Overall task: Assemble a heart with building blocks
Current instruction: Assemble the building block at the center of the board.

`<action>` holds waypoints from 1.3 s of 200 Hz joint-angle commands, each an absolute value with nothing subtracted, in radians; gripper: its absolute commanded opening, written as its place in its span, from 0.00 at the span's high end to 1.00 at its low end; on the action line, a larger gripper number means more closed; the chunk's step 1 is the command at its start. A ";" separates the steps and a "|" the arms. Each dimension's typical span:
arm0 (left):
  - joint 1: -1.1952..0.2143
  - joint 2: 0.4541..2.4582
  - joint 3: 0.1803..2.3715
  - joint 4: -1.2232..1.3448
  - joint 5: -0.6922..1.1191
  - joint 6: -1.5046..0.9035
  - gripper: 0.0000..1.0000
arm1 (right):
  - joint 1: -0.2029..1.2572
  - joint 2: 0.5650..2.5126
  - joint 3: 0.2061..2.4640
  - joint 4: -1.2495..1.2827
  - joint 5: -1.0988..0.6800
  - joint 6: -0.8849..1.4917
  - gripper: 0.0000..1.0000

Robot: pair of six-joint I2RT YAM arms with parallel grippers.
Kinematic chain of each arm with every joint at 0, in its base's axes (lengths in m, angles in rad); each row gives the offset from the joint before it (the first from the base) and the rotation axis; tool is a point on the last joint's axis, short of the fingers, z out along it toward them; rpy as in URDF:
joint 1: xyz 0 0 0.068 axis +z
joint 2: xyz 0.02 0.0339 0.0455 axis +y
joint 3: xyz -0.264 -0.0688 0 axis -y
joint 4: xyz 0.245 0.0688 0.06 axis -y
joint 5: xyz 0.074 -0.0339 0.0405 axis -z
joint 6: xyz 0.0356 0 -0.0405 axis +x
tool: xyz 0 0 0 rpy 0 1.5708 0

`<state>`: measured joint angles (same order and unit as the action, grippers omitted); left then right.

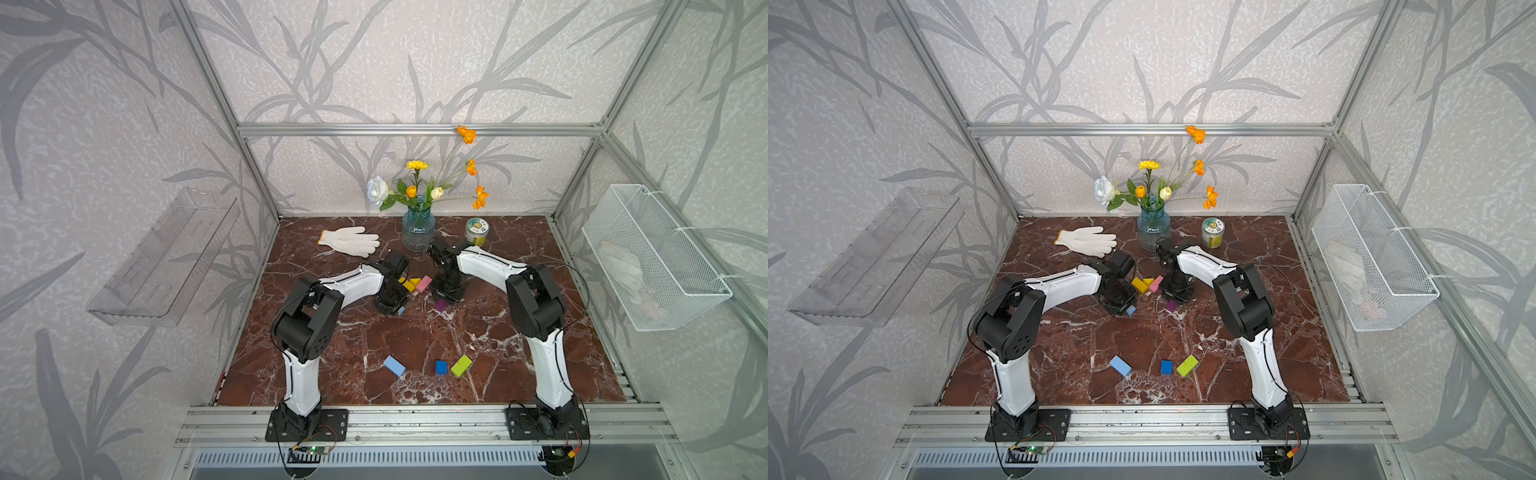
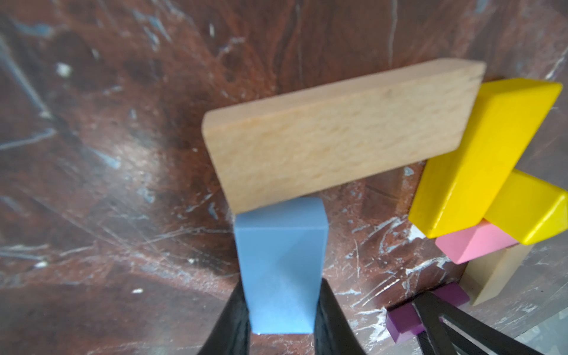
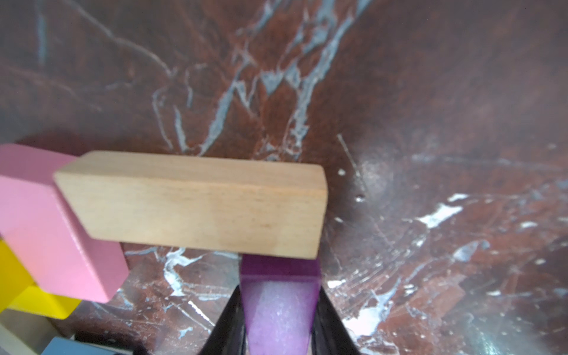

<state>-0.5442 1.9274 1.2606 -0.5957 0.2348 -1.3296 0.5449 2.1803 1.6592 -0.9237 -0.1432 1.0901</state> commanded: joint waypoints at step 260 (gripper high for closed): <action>-0.530 2.006 1.224 -0.697 0.209 -1.351 0.84 | 0.533 2.207 1.678 -0.921 -0.135 1.137 0.99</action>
